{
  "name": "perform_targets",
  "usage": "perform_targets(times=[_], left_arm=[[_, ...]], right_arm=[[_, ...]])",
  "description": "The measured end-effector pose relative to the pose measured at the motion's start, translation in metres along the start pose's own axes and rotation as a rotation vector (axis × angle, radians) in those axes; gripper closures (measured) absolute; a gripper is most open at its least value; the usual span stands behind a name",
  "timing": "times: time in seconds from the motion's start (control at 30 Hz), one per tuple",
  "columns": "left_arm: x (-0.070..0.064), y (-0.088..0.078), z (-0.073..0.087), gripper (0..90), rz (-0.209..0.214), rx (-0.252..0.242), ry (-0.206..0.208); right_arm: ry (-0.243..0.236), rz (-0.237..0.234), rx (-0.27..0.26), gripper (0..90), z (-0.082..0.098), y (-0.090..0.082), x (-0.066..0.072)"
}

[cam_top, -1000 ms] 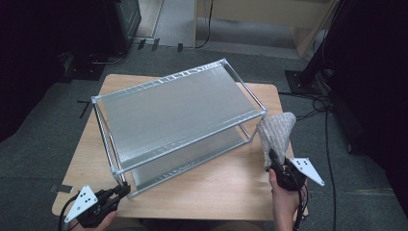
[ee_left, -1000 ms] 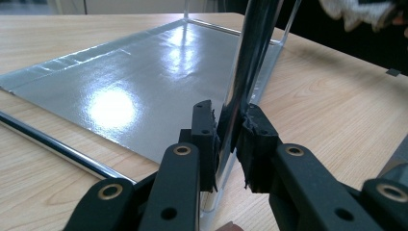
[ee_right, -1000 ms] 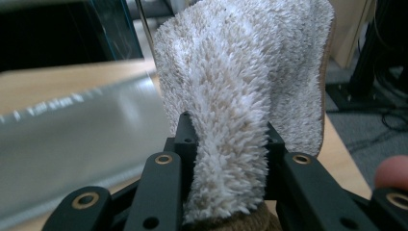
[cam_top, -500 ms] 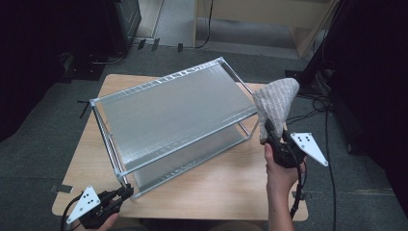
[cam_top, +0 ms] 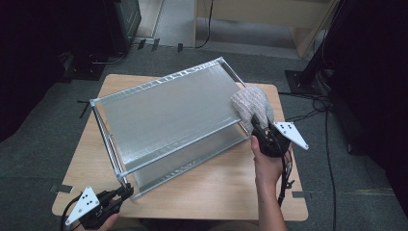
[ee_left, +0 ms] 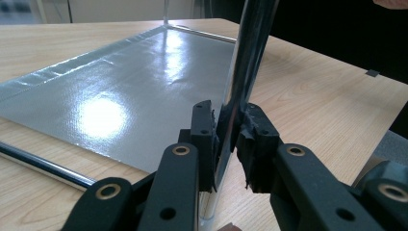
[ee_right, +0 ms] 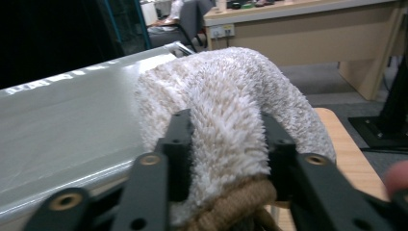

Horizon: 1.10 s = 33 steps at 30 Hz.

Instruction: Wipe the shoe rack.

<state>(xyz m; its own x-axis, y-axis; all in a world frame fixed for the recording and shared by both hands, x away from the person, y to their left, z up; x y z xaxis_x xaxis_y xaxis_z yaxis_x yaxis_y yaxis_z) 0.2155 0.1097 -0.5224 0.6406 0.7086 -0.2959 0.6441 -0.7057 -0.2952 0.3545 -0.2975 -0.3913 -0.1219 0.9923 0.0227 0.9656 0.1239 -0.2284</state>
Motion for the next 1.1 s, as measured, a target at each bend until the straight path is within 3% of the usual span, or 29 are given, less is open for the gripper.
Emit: perform_targets(times=[0.1,0.27,0.43,0.63,0.67,0.7,0.73,0.77,1.1], left_arm=[[0.000,0.001,-0.001,78.3,0.000,-0.004,-0.004],[0.000,0.001,0.000,78.4,-0.002,-0.003,-0.002],[0.000,0.002,0.000,78.5,-0.002,-0.002,-0.007],[-0.001,0.003,0.000,78.6,0.002,0.002,-0.007],[-0.001,0.003,0.000,78.6,0.002,0.001,-0.006],[-0.001,0.003,0.000,78.6,0.003,0.003,-0.005],[-0.002,0.003,0.000,78.6,0.004,0.001,-0.007],[-0.002,0.003,0.000,78.6,0.004,0.001,-0.008],[-0.003,0.004,0.001,78.6,0.008,0.002,-0.022]], right_arm=[[-0.033,-0.028,-0.006,68.3,-0.002,-0.003,0.008],[-0.086,-0.086,-0.021,68.6,0.003,-0.010,0.034],[-0.097,-0.138,-0.039,68.8,0.008,-0.017,0.057],[-0.134,-0.266,-0.045,68.9,0.011,-0.030,0.098],[-0.150,-0.312,-0.047,68.8,0.013,-0.035,0.114],[-0.150,-0.312,-0.047,68.8,0.013,-0.035,0.114],[-0.166,-0.348,-0.053,68.7,0.015,-0.040,0.128],[-0.166,-0.348,-0.053,68.7,0.015,-0.040,0.128],[-0.207,-0.514,-0.057,68.6,0.025,-0.063,0.189]])
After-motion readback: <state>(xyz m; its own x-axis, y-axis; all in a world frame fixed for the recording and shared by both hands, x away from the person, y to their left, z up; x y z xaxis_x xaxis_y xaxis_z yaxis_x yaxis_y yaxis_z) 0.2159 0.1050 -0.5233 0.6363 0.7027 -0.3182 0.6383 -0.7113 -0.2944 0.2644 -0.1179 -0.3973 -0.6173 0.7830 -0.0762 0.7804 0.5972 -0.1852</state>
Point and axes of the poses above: each handheld gripper's, and its own axes: y roughly forward along the jaws, z roughly out of its underside, x roughly to its left, the point moved 9 cm from there along y, roughly forward along the jaws, and after that the axes turned 10 degrees about -y, right-handed, at the moved point
